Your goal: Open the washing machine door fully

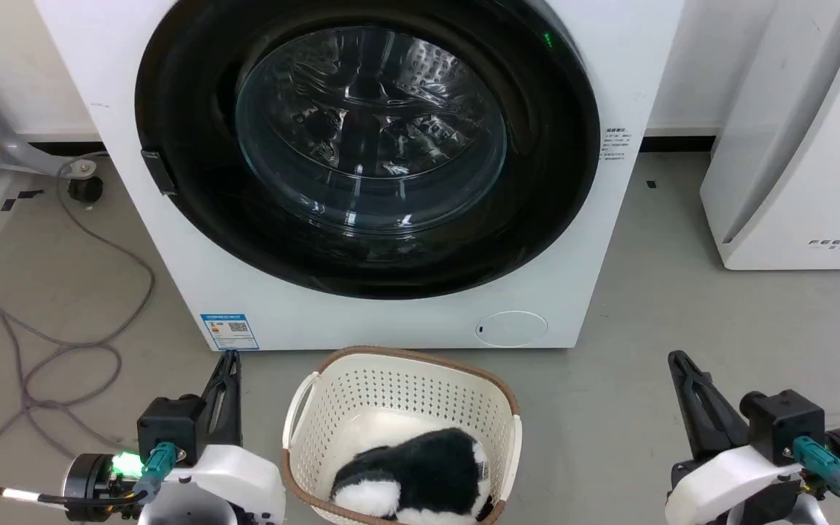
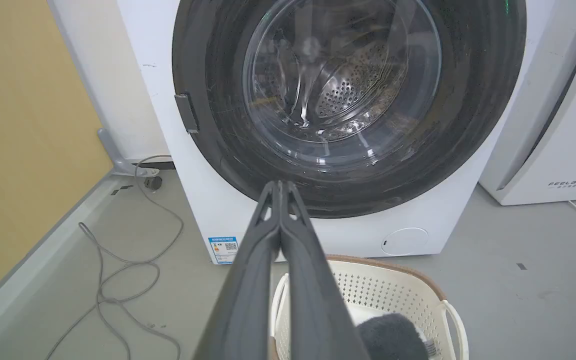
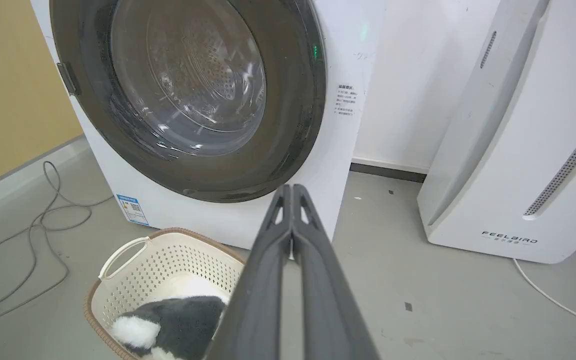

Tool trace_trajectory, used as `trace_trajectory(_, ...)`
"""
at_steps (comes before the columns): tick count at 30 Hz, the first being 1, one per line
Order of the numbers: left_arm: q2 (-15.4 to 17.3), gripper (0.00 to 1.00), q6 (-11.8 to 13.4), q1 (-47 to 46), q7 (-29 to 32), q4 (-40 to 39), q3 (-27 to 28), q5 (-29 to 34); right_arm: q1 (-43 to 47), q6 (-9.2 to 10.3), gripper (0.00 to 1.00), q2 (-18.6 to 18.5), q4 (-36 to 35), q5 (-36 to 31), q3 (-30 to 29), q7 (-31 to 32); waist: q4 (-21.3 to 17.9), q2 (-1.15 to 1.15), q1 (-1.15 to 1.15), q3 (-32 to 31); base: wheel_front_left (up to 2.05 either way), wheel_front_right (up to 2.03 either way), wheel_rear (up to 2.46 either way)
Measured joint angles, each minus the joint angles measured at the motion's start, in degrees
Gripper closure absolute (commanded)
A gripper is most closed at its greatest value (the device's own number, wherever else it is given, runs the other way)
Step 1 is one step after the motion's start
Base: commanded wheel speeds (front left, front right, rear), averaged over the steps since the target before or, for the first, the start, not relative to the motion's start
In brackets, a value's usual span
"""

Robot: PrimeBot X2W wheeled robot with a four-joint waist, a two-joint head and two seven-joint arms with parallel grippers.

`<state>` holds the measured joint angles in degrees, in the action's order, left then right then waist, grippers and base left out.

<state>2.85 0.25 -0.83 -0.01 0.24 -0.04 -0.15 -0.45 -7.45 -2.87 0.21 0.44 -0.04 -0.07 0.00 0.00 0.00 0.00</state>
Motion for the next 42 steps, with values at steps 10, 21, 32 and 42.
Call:
trace_trajectory(10, 0.00, 1.00, 0.00, 0.00, 0.00, 0.00, 0.03, 0.00, 0.00, 0.00, 1.00, 0.00, 0.00, 0.00, 0.00, 0.00, 0.00, 0.00, 0.00, 0.00, 0.00, 0.00, 0.00)
trace_trajectory(21, 0.00, 1.00, 0.00, 0.00, 0.00, 0.00, 0.03, 0.00, 0.00, 0.00, 1.00, 0.00, 0.00, 0.00, 0.00, 0.00, 0.00, 0.00, 0.00, 0.00, 0.00, 0.00, 0.00)
trace_trajectory(32, 0.00, 0.00, 0.08, -0.01, -0.02, 0.11, -0.04, -0.02, -0.01, 0.00, 0.00, 0.00, 0.03, 0.04, -0.01, -0.01, -0.01, 0.00, 0.00, 0.01, 0.00, 0.00, 0.00)
trace_trajectory(42, -0.01, 0.00, 0.11, -0.07, -1.08, 0.94, -1.07, -0.05, 0.00, 0.00, 1.00, 0.00, 0.05, 0.33, -0.41, -0.53, -0.11, 0.00, 0.00, 0.09, 0.00, 0.00, 0.00)
